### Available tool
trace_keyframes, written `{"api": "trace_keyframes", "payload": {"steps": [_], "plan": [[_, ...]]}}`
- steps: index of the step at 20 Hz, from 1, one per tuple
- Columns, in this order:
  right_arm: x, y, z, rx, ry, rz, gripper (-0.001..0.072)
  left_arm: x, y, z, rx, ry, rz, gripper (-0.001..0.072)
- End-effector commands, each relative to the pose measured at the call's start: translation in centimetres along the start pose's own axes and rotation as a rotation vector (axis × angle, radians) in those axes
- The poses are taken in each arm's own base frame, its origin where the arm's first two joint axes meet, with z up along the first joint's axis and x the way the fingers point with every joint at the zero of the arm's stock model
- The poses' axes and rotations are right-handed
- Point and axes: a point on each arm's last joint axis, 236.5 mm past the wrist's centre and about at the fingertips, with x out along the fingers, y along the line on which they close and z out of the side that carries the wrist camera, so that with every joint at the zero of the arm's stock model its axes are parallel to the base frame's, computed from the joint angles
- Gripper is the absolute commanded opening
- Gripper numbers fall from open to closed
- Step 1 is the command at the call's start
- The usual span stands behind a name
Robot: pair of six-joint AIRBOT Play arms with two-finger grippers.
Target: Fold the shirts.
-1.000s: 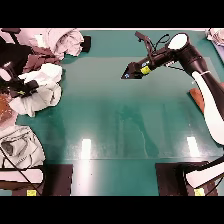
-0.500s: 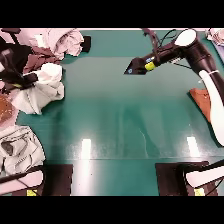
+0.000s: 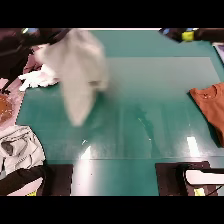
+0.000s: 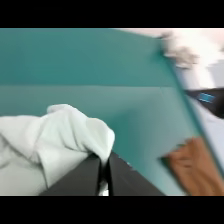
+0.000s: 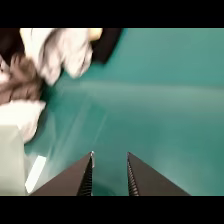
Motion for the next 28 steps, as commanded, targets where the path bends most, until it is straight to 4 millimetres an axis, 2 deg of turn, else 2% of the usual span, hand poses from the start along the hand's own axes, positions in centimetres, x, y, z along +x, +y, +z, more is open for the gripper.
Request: {"api": "trace_keyframes", "payload": {"steps": [1, 3, 4, 5, 7, 9, 10, 12, 13, 14, 15, 17, 18, 20, 21, 22, 25, 26, 27, 28], "plan": [[-5.5, -2.7, 5.1, 0.000, -0.178, -0.089, 0.0260, 3.6, -9.8, -1.3, 0.052, 0.039, -0.240, 0.0022], [-8.3, -4.0, 6.1, 0.002, -0.207, -0.130, 0.0260, 5.6, -8.7, -3.3, 0.044, 0.101, -0.219, 0.0022], [-9.5, -4.5, 6.4, 0.004, -0.218, -0.148, 0.0260, 6.8, -7.4, -5.1, 0.046, 0.164, -0.188, 0.0022], [-10.5, -4.9, 6.6, 0.004, -0.226, -0.163, 0.0260, 7.9, -5.6, -8.0, 0.064, 0.264, -0.145, 0.0022], [-11.8, -5.2, 6.1, 0.007, -0.204, -0.177, 0.0260, 9.8, -1.3, -15.4, 0.053, 0.515, -0.049, 0.0023], [-11.8, -4.7, 4.0, 0.010, -0.116, -0.161, 0.0260, 10.8, 4.1, -23.7, 0.014, 0.725, 0.055, 0.0022], [-11.4, -4.2, 2.5, 0.013, -0.052, -0.144, 0.0260, 10.6, 7.6, -27.7, 0.010, 0.805, 0.135, 0.0023], [-10.1, -3.2, -1.2, 0.027, 0.085, -0.100, 0.0260, 8.5, 14.6, -32.9, -0.037, 0.906, 0.328, 0.0023], [-9.3, -2.8, -3.2, 0.038, 0.154, -0.082, 0.0260, 7.4, 16.9, -34.0, -0.072, 0.936, 0.375, 0.0024], [-8.5, -2.7, -5.6, 0.056, 0.232, -0.066, 0.0261, 6.8, 18.4, -34.0, -0.095, 0.942, 0.404, 0.0024], [-7.7, -2.6, -8.3, 0.078, 0.315, -0.050, 0.0262, 6.5, 19.9, -32.9, -0.108, 0.920, 0.430, 0.0034], [-6.8, -4.0, -13.5, 0.099, 0.471, -0.091, 0.0262, 6.2, 21.9, -29.1, -0.149, 0.822, 0.468, 0.0528], [-6.7, -5.6, -15.5, 0.106, 0.532, -0.151, 0.0263, 5.7, 23.0, -26.5, -0.159, 0.767, 0.494, 0.0706], [-7.3, -8.1, -19.3, 0.106, 0.651, -0.246, 0.0263, 4.0, 24.3, -21.4, -0.129, 0.663, 0.527, 0.0720], [-8.0, -8.9, -20.7, 0.110, 0.691, -0.278, 0.0264, 3.5, 23.2, -19.6, -0.099, 0.629, 0.493, 0.0720], [-8.3, -9.1, -21.6, 0.118, 0.703, -0.287, 0.0264, 3.5, 20.8, -18.9, -0.036, 0.625, 0.409, 0.0720], [-9.9, -9.7, -22.8, 0.156, 0.681, -0.318, 0.0268, 5.3, 10.1, -19.3, 0.158, 0.618, 0.092, 0.0720], [-10.7, -9.6, -23.3, 0.171, 0.678, -0.327, 0.0301, 6.1, 7.8, -19.2, 0.210, 0.598, 0.047, 0.0720], [-11.5, -9.6, -24.0, 0.185, 0.670, -0.338, 0.0386, 7.3, 5.7, -19.2, 0.258, 0.569, 0.004, 0.0720], [-12.3, -9.8, -24.5, 0.202, 0.660, -0.351, 0.0395, 8.5, 4.2, -19.7, 0.293, 0.568, -0.033, 0.0720]]}}
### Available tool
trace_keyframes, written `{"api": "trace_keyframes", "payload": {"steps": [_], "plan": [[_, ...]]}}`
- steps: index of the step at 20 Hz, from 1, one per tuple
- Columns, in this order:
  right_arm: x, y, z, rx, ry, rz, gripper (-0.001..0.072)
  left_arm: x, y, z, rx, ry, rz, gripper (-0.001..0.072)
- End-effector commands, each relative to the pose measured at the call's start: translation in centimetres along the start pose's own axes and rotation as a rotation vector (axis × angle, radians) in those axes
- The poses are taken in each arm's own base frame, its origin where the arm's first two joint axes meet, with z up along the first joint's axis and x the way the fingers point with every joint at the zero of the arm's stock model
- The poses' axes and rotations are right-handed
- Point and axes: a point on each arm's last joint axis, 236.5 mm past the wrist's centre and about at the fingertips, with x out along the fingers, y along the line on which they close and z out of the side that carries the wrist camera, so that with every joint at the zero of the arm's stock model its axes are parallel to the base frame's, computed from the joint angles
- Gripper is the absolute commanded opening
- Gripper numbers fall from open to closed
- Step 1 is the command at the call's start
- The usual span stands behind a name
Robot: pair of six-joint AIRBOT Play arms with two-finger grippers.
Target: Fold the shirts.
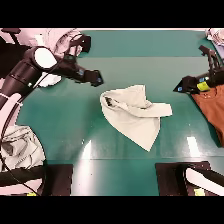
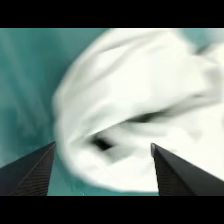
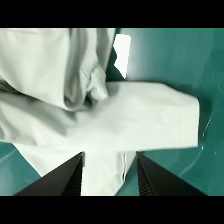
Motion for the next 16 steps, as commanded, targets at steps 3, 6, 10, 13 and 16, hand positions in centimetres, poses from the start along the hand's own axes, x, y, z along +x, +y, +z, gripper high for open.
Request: {"api": "trace_keyframes", "payload": {"steps": [3, 6, 10, 13, 16], "plan": [[-1.1, -3.1, -4.7, 0.131, -0.053, -0.057, 0.0395, 5.3, -10.3, -1.5, 0.356, 0.099, -0.183, 0.0720], [-1.8, -4.4, -6.9, 0.219, -0.076, -0.071, 0.0395, 9.5, -11.0, -3.8, 0.530, 0.166, -0.136, 0.0720], [0.3, -3.0, -10.4, 0.212, -0.019, -0.032, 0.0405, 12.9, -9.2, -2.8, 0.540, 0.117, -0.071, 0.0720], [1.7, -2.2, -12.5, 0.207, 0.033, -0.016, 0.0405, 15.7, -7.0, -2.5, 0.468, 0.113, 0.006, 0.0720], [2.1, -1.6, -13.2, 0.197, 0.045, -0.003, 0.0405, 17.0, -5.0, -2.6, 0.480, 0.136, 0.060, 0.0720]]}}
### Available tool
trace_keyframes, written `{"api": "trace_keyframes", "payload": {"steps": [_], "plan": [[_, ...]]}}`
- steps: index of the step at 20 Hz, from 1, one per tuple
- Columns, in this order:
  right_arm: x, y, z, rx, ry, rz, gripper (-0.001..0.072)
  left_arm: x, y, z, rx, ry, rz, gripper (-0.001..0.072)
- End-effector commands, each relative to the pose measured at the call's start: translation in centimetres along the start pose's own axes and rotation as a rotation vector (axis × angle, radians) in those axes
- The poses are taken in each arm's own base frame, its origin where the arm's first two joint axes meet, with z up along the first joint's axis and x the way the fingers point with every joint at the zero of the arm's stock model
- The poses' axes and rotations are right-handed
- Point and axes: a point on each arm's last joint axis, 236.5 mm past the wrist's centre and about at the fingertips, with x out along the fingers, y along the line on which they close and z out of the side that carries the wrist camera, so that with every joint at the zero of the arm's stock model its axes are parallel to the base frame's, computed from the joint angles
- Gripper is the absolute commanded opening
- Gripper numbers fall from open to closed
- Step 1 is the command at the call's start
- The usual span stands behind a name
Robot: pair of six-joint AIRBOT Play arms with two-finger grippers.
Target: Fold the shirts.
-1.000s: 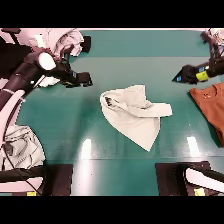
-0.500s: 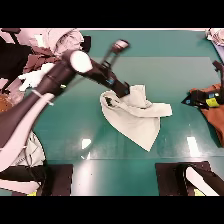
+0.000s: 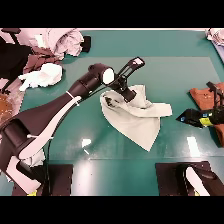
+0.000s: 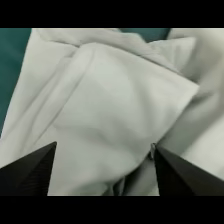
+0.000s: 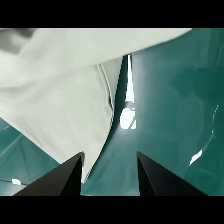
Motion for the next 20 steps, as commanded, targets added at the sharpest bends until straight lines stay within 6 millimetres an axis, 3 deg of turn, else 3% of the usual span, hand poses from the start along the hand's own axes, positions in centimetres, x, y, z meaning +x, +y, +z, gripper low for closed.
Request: {"api": "trace_keyframes", "payload": {"steps": [1, 3, 7, 12, 14, 15, 16, 17, 18, 20], "plan": [[0.7, 0.5, -1.2, -0.010, 0.025, 0.015, 0.0405, 1.4, 3.7, 0.0, -0.031, -0.006, 0.133, 0.0720], [0.7, 0.5, -1.2, -0.009, 0.024, 0.015, 0.0405, 0.5, 7.5, 0.4, -0.075, -0.033, 0.265, 0.0720], [0.7, 0.7, -1.1, -0.008, 0.019, 0.023, 0.0405, 1.2, 8.9, -1.5, -0.060, 0.029, 0.280, 0.0720], [0.7, 0.8, -1.2, -0.007, 0.024, 0.028, 0.0405, 2.8, 4.3, -2.3, -0.137, 0.056, 0.082, 0.0720], [0.7, 0.9, -1.3, -0.007, 0.027, 0.029, 0.0405, 2.9, 3.1, -1.5, -0.165, 0.029, 0.031, 0.0720], [0.7, 0.9, -1.4, -0.007, 0.031, 0.029, 0.0405, 2.9, 2.8, -1.0, -0.163, 0.007, 0.013, 0.0665], [0.7, 0.9, -1.4, -0.007, 0.032, 0.029, 0.0405, 2.9, 2.8, -0.5, -0.164, -0.014, 0.012, 0.0497], [0.7, 0.8, -1.4, -0.007, 0.030, 0.028, 0.0405, 2.9, 3.1, -0.1, -0.158, -0.033, 0.025, 0.0240], [0.8, 0.8, -1.4, -0.005, 0.029, 0.028, 0.0405, 2.8, 3.9, 0.2, -0.133, -0.047, 0.059, 0.0027], [1.6, 0.3, -1.9, 0.009, 0.045, 0.026, 0.0405, 2.3, 5.7, 0.6, -0.126, -0.056, 0.134, 0.0022]]}}
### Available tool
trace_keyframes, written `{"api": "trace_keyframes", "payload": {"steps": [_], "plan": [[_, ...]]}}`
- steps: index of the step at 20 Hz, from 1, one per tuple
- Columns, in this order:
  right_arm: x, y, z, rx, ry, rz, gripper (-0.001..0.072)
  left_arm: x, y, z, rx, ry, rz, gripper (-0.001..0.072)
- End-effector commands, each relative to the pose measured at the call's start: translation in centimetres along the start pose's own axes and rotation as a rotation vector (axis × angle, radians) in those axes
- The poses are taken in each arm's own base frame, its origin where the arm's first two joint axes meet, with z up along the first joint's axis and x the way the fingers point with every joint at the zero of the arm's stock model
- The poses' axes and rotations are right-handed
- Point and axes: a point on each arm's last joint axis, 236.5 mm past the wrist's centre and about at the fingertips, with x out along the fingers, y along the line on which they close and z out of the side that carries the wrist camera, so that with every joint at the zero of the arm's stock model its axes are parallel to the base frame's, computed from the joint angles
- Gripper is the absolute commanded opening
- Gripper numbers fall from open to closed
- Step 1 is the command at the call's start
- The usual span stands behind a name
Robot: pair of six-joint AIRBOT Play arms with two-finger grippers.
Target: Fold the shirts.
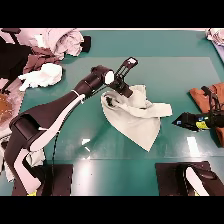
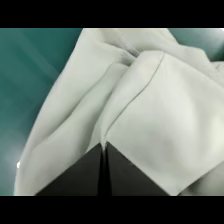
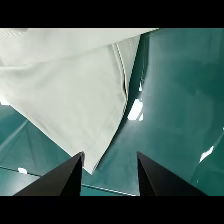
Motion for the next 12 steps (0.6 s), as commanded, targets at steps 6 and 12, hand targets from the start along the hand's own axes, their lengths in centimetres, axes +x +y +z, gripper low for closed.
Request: {"api": "trace_keyframes", "payload": {"steps": [6, 12], "plan": [[4.5, -3.0, 0.3, 0.022, -0.066, -0.033, 0.0405, -7.1, 7.6, 2.4, -0.144, -0.031, 0.359, 0.0021], [9.7, -1.4, -0.3, -0.144, -0.002, -0.037, 0.0405, -12.6, 11.2, 0.4, -0.269, 0.024, 0.567, 0.0021]]}}
